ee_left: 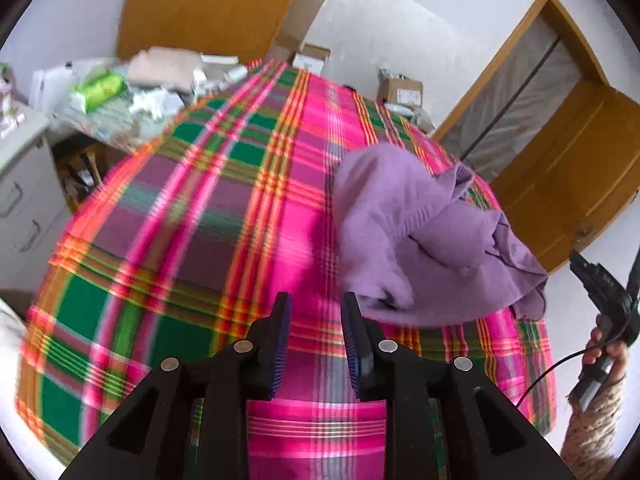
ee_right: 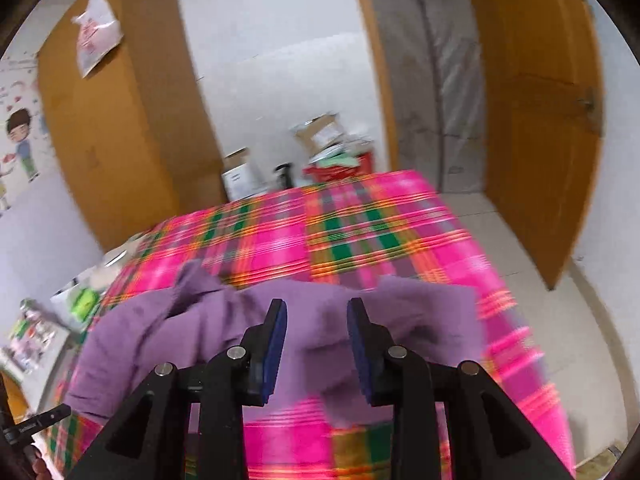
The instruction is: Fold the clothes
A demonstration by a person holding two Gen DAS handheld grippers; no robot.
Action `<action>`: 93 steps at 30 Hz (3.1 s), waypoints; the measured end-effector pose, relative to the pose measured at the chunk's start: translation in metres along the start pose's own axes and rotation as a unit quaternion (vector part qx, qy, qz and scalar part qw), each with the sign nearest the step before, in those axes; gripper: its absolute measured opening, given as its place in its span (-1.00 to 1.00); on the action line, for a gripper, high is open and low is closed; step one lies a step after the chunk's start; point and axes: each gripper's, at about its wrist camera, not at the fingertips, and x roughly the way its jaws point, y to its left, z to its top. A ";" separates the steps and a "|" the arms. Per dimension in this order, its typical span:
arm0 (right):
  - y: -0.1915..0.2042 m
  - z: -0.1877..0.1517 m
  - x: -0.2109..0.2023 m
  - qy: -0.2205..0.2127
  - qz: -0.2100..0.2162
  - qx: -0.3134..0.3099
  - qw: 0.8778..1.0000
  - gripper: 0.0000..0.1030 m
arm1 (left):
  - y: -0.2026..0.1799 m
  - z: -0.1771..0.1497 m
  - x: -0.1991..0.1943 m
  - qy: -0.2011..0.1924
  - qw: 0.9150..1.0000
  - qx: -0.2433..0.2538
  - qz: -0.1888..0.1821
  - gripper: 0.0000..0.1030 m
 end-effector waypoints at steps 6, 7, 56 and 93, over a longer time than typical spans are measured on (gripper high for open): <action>0.052 0.012 0.050 0.042 0.086 -0.007 0.995 -0.38 | -0.023 0.015 -0.013 -0.043 0.997 0.058 -0.003 -0.40; 0.060 0.014 0.060 0.052 0.097 -0.005 0.994 -0.37 | -0.031 0.018 -0.011 -0.046 0.996 0.074 -0.003 -0.40; 0.144 0.043 0.165 0.121 0.154 0.013 0.981 -0.80 | -0.099 0.004 0.116 0.099 0.949 0.288 0.083 -0.34; 0.377 0.050 0.198 0.104 0.222 -0.157 0.957 -0.84 | 0.076 0.039 0.033 0.022 0.999 -0.027 -0.024 -0.51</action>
